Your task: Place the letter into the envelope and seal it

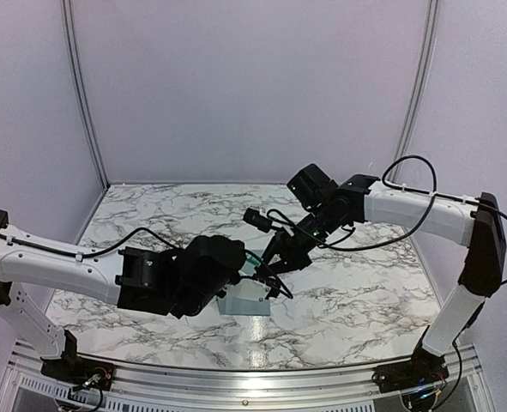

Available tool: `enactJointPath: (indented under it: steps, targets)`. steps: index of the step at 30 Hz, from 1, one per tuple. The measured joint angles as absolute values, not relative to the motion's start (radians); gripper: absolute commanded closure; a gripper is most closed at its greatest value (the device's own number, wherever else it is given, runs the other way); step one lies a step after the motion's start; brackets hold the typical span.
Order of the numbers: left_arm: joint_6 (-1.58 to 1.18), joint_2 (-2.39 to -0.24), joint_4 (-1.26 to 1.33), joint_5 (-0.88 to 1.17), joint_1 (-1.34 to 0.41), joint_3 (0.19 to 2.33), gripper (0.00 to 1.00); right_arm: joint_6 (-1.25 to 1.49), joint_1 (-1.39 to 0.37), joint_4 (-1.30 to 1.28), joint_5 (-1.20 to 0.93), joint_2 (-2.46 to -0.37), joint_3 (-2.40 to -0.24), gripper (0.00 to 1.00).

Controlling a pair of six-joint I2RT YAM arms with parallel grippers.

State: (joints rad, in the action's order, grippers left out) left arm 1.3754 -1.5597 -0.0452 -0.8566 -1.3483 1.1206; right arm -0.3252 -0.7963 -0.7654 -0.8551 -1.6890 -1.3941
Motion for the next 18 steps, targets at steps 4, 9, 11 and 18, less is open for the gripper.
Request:
enactJointPath:
  steps: [4, 9, 11, 18]
  targets:
    - [1.361, -1.560, -0.032, -0.857, -1.344, 1.118, 0.93, -0.327, -0.796, -0.765, -0.849, -1.681, -1.394, 0.76]
    - [1.238, -1.559, -0.001, -0.843, -1.327, 1.102, 0.94, -0.358, -0.795, -0.783, -0.847, -1.663, -1.401, 0.55]
    - [1.153, -1.554, 0.008, -0.828, -1.319, 1.089, 0.94, -0.389, -0.781, -0.817, -0.842, -1.662, -1.428, 0.50]
    - [0.747, -1.494, 0.009, -0.675, -1.289, 1.030, 0.96, -0.503, -0.604, -0.901, -0.848, -1.631, -1.575, 0.47]
